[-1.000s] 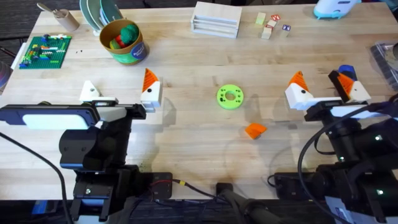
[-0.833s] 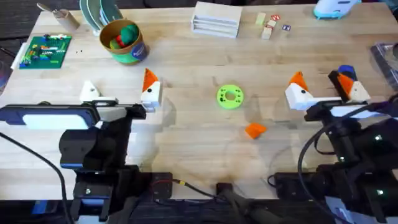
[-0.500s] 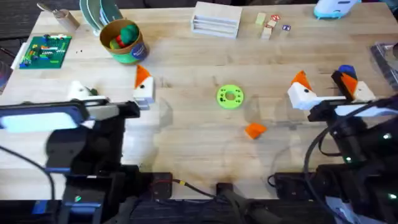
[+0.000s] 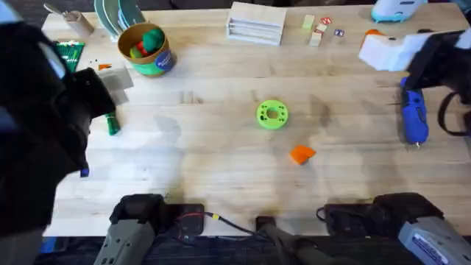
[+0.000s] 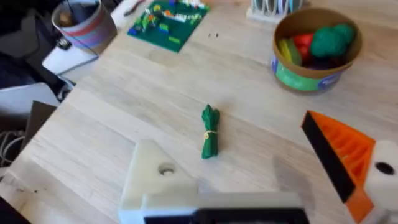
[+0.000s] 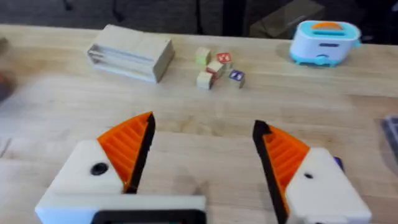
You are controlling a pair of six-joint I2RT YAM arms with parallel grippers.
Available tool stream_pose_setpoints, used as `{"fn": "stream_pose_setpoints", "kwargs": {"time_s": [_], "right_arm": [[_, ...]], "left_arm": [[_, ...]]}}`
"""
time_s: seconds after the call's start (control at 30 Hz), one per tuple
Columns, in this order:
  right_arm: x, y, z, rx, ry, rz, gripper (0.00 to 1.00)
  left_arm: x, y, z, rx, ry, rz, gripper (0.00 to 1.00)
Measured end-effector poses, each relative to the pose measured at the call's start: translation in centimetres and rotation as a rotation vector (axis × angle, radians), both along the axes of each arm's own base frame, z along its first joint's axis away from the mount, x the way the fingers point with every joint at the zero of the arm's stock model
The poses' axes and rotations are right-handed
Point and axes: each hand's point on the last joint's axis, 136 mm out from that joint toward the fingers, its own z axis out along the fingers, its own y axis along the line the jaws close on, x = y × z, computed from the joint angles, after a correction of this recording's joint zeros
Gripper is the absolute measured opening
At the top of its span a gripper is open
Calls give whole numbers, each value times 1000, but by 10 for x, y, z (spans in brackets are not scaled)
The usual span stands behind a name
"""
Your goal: Pick up the gripper from the table and insert it into the empty holder that is missing its gripper. Then pick up a screw, insert it into the mounting hole, and use the screwdriver to tighten it. Finally, clean up the table by picking up the vegetable and placing it into the bucket.
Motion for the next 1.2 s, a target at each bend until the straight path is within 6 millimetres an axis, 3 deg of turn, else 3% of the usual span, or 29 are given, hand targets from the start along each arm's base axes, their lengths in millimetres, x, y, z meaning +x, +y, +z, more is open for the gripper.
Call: {"fn": "stream_pose_setpoints", "kwargs": {"time_s": [0.17, 0.2, 0.27, 0.3, 0.4, 0.57, 0.73, 0.77, 0.8, 0.97, 1.07, 1.2], "right_arm": [[3, 13, -13, 10, 54, 54, 991], [3, 15, -14, 15, 59, 66, 991], [3, 15, -15, 15, 61, 66, 991], [3, 15, -15, 15, 61, 66, 991], [3, 15, -15, 15, 61, 66, 991], [2, 15, -16, 15, 69, 66, 991], [1, 15, -17, 15, 71, 66, 991], [1, 15, -17, 15, 71, 66, 991], [1, 15, -17, 15, 71, 66, 991], [1, 15, -17, 15, 72, 66, 992], [1, 15, -17, 15, 71, 66, 991], [1, 15, -17, 15, 72, 66, 991]], "left_arm": [[14, 4, -29, -71, 96, 23, 993], [20, 5, -59, -95, 229, 37, 992], [24, 3, -75, -112, 290, 29, 992], [33, 2, -111, -150, 424, 32, 991], [30, 14, -138, -208, 498, 115, 990], [12, 46, -168, -371, 526, 325, 992], [11, 60, -175, -452, 480, 390, 993], [20, 61, -173, -450, 448, 370, 958], [22, 61, -172, -450, 439, 363, 824], [16, 54, -172, -463, 473, 342, 51], [14, 47, -160, -439, 475, 312, 13], [24, 28, -113, -336, 394, 176, 21]]}}
